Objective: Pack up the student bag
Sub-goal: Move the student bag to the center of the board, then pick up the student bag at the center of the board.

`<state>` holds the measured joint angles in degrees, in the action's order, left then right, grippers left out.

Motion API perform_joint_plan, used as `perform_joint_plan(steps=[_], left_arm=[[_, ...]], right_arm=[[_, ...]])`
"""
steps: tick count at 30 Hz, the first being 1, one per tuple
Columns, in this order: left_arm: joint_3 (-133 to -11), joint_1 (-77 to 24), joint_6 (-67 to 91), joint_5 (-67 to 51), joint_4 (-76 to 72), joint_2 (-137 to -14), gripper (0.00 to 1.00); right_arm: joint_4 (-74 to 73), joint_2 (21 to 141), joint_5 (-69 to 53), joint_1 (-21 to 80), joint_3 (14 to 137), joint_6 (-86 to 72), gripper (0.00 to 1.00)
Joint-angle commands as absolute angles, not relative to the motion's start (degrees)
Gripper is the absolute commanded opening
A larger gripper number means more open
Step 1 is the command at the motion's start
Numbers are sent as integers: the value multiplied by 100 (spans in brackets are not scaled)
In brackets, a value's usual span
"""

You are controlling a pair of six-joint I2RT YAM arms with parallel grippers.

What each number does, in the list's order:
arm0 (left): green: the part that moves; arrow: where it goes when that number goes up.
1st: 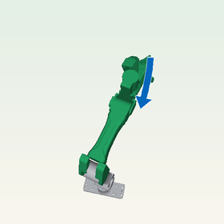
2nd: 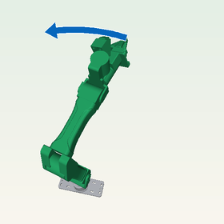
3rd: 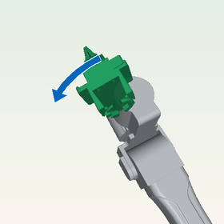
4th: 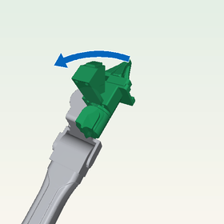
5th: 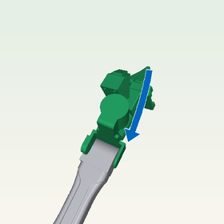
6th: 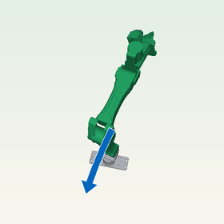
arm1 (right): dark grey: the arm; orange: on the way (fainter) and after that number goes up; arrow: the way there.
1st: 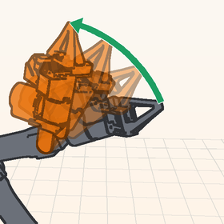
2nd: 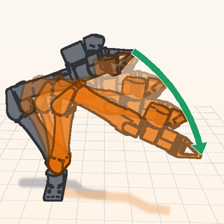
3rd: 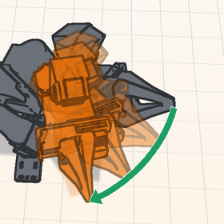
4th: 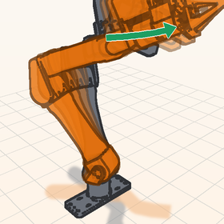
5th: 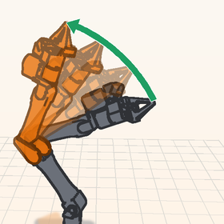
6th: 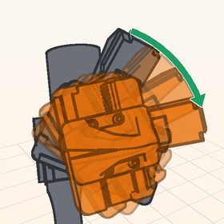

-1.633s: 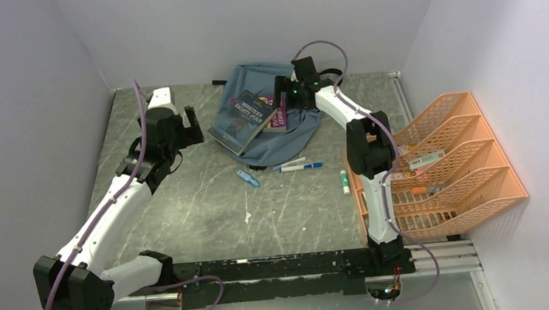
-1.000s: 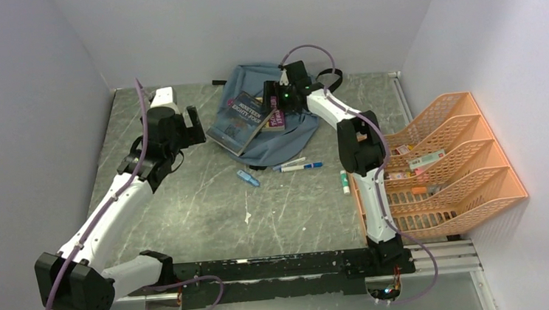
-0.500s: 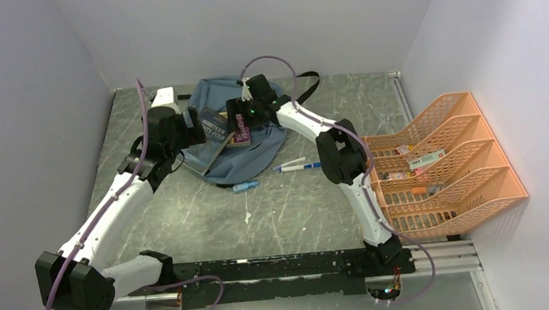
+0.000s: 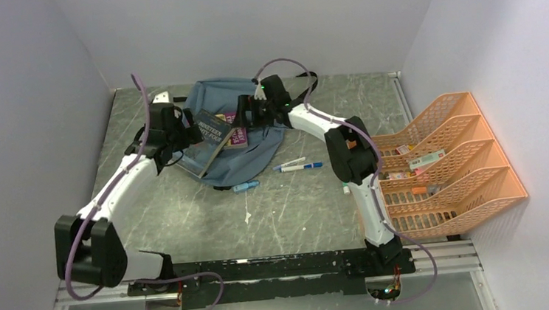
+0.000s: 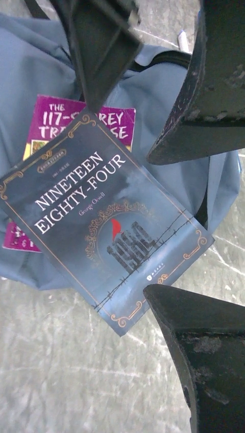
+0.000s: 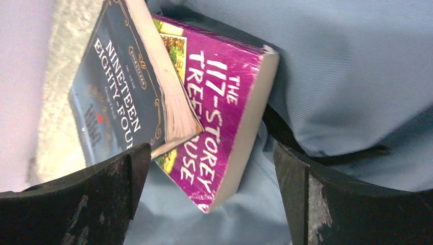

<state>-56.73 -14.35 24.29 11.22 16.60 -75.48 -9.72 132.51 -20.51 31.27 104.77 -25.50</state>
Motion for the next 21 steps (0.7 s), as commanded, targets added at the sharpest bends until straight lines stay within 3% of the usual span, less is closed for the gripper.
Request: perform_joint_plan(steps=[1, 6, 12, 21], left_arm=[[-6193, -1292, 2887, 479, 1629, -8113, 90], [-6762, -1401, 2889, 494, 1588, -8779, 90], [-7490, -1731, 2641, 1294, 2018, -9403, 91], [-6526, -1360, 3070, 1424, 1789, -9335, 88]], right_arm=[[-515, 12961, -2788, 2610, 10022, -3098, 94], [-329, 12572, -2815, 2306, 9554, -3057, 94], [-265, 12624, -3599, 2181, 9687, -3010, 88], [-110, 12729, -3690, 2511, 9803, -3054, 88]])
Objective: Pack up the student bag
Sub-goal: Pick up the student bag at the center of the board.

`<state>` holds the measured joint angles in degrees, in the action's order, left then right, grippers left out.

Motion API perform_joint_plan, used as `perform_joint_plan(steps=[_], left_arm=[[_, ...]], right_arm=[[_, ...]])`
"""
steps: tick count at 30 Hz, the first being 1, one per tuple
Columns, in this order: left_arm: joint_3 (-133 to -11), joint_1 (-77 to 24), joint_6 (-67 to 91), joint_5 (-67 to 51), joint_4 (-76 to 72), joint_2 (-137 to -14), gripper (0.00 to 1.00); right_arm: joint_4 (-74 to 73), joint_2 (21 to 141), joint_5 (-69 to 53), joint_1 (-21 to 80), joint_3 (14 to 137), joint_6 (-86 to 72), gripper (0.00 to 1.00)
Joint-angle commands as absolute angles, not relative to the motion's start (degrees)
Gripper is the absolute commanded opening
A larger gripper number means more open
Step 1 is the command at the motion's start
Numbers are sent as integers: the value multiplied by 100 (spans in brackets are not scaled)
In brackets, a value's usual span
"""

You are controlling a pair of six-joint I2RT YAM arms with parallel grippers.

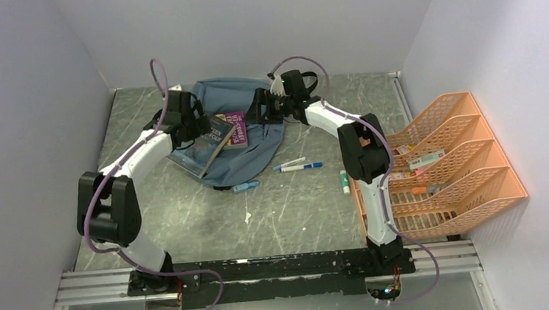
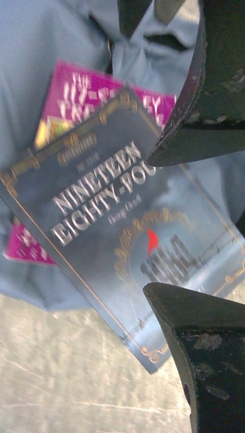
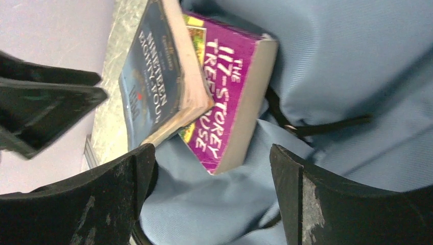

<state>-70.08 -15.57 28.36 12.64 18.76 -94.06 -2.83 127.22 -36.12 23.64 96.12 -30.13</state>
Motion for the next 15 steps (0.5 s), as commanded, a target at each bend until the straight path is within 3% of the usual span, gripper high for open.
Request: perform_joint_plan(steps=[1, 9, 15], left_arm=[[-6404, -1321, 3112, 1417, 1740, -9336, 88], [-6059, -1274, 3361, 1403, 1333, -9753, 80], [-6002, -1257, 3426, 1305, 1286, -10084, 60]], right_arm=[[-120, 12826, -3602, 2535, 9844, -3095, 89], [-110, 13675, -3532, 2599, 10243, -3247, 99], [-27, 13933, -3814, 2686, 10347, -3338, 100]])
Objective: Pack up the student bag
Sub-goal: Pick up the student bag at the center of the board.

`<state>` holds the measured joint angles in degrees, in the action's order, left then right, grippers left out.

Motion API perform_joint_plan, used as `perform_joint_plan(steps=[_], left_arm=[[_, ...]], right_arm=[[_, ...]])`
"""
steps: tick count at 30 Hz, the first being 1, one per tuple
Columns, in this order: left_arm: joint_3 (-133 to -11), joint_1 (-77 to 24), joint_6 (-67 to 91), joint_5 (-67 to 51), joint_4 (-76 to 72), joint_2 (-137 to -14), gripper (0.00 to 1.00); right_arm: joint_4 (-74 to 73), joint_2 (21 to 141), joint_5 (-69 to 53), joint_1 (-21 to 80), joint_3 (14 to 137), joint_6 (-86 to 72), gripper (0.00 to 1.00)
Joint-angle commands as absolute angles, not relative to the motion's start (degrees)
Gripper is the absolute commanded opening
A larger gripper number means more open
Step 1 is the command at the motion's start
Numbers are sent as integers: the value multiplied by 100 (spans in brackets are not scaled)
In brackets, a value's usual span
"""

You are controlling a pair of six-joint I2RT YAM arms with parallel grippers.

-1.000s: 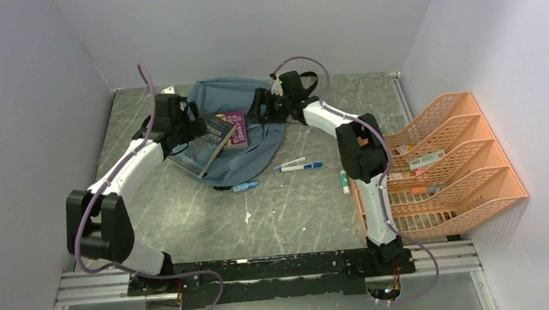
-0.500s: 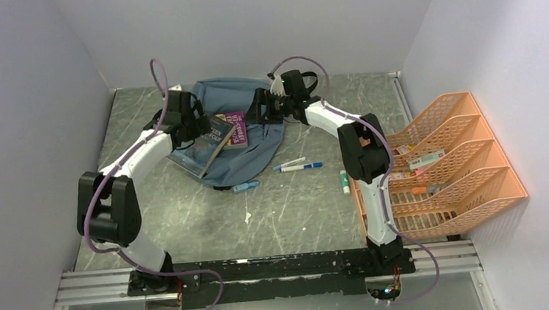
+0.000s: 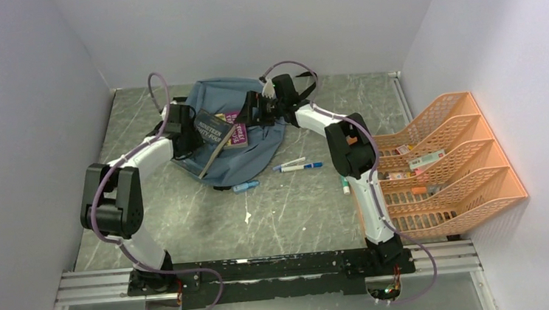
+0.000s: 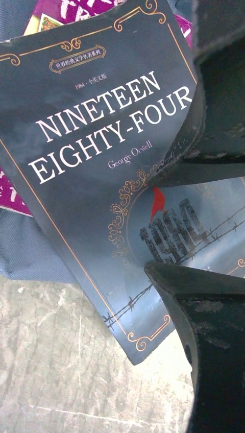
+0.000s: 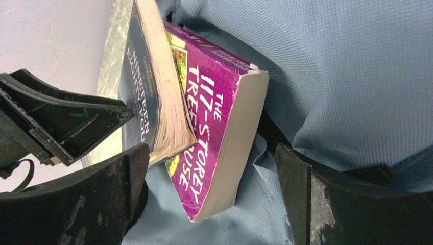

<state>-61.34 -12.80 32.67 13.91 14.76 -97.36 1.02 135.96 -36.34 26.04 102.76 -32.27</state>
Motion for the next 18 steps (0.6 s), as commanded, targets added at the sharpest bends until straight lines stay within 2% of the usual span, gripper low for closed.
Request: perform_joint_plan(steps=[1, 6, 14, 18], left_arm=[[-5990, -1257, 3428, 1284, 1285, -10133, 57], [-5952, -1257, 3445, 1080, 1227, -10318, 52], [-5931, -1257, 3419, 838, 1108, -10417, 50], [-5941, -1265, 3391, 726, 1075, -10441, 49]], right_arm=[[-26, 13967, -3829, 2714, 10376, -3351, 100], [291, 14227, -4241, 2879, 10491, -3645, 100], [934, 14293, -4851, 3034, 10506, -4077, 99], [839, 14323, -4882, 3131, 10693, -4060, 90]])
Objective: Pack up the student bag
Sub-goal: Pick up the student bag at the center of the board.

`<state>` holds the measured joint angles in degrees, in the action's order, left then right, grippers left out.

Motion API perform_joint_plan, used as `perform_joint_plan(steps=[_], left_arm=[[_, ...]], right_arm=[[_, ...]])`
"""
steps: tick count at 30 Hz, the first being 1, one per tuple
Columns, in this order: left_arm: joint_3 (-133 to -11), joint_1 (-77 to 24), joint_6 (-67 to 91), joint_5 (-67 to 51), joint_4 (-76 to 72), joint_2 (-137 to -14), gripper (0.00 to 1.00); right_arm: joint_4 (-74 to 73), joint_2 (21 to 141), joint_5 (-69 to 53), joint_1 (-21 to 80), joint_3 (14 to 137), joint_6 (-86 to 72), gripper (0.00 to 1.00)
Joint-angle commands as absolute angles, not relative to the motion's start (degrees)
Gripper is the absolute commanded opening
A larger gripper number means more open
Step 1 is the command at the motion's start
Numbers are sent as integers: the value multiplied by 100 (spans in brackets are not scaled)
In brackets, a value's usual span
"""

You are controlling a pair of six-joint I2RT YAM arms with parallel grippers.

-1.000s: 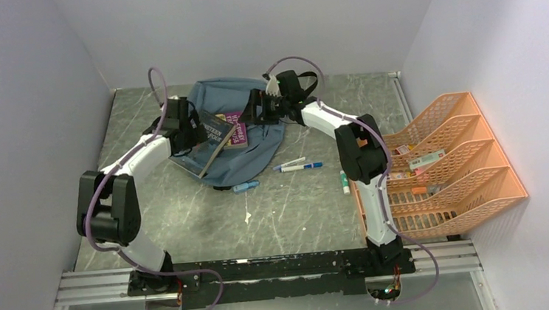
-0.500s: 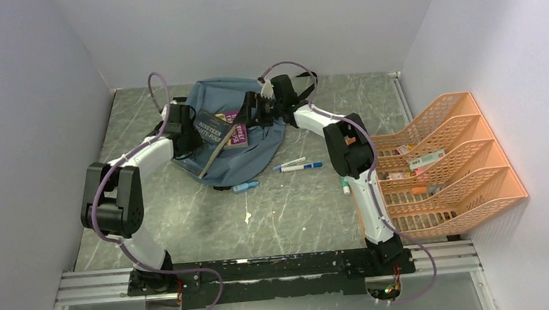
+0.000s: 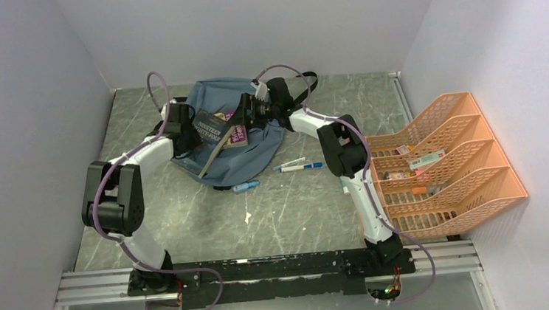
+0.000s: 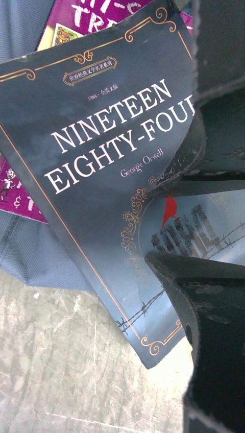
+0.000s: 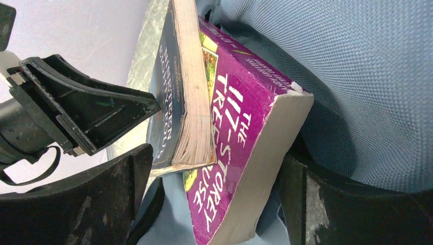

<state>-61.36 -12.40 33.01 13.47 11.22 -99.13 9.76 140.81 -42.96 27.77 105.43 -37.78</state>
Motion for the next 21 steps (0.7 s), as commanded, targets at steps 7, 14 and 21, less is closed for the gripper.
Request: perform_joint_plan(steps=[7, 14, 21], left_arm=[[-5941, -1303, 3357, 595, 1022, -10393, 48], [-5952, -1430, 3318, 529, 986, -10379, 48], [-5950, -1468, 3320, 350, 909, -10376, 47]], right_arm=[[528, 14316, -4664, 3366, 10990, -3985, 82], [462, 14601, -4571, 3550, 11338, -4168, 65], [400, 14412, -4517, 3624, 11398, -4081, 38]])
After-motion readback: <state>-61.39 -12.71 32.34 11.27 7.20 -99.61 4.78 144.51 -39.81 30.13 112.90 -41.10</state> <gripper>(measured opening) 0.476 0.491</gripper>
